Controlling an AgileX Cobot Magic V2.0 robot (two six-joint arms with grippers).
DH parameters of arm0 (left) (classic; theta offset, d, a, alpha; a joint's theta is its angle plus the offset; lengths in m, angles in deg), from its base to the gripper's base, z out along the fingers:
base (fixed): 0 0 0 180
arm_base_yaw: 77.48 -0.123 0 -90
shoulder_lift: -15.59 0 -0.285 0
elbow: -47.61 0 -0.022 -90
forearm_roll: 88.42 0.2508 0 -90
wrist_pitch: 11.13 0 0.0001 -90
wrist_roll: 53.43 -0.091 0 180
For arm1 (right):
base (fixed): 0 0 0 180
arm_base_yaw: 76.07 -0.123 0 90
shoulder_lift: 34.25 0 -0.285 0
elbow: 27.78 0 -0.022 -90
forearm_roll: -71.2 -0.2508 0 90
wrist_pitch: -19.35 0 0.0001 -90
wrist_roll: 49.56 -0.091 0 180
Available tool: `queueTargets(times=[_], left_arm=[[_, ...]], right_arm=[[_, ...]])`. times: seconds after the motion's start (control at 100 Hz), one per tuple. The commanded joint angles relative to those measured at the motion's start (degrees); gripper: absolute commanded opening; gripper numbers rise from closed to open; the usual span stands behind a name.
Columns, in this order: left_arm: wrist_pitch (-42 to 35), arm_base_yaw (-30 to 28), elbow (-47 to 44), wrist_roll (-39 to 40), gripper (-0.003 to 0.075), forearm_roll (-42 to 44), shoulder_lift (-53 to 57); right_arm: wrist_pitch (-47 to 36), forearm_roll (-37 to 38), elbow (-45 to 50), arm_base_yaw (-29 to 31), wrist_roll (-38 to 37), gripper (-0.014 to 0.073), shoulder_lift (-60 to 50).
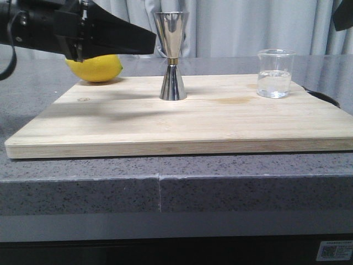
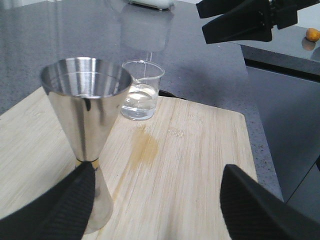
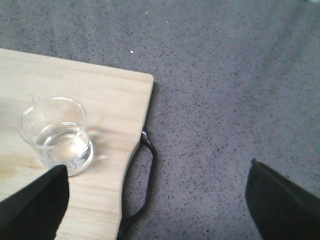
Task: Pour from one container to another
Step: 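Move the left gripper down toward the steel jigger, then close the left gripper around the jigger's narrow waist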
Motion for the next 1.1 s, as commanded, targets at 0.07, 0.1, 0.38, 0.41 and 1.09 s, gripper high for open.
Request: queueTargets(times=[0.07, 0.1, 0.38, 0.41, 1.09], left_arm=[[-5.3, 0.5, 3.7, 0.7, 0.0479, -1.7, -0.7], [-5.3, 0.5, 4.2, 0.7, 0.0479, -1.6, -1.2], [-4.5, 0.5, 9.5, 0.8, 0.0479, -0.8, -4.9], [-4.5, 0.5, 10.0, 0.9, 0.0479, -0.7, -5.3], [-2.5, 4.8, 14.6, 1.1, 0.0452, -0.7, -9.0]], right_arm=[[-4.1, 0.1, -1.7, 0.0, 0.4, 0.0648, 0.0], [-4.4, 0.1, -1.7, 0.0, 0.4, 0.0648, 0.0], [-6.1, 0.1, -1.7, 0.0, 0.4, 0.0648, 0.0], [-6.1, 0.1, -1.7, 0.0, 0.4, 0.0648, 0.0], [-7.0, 0.1, -1.7, 0.0, 0.4, 0.0648, 0.4]])
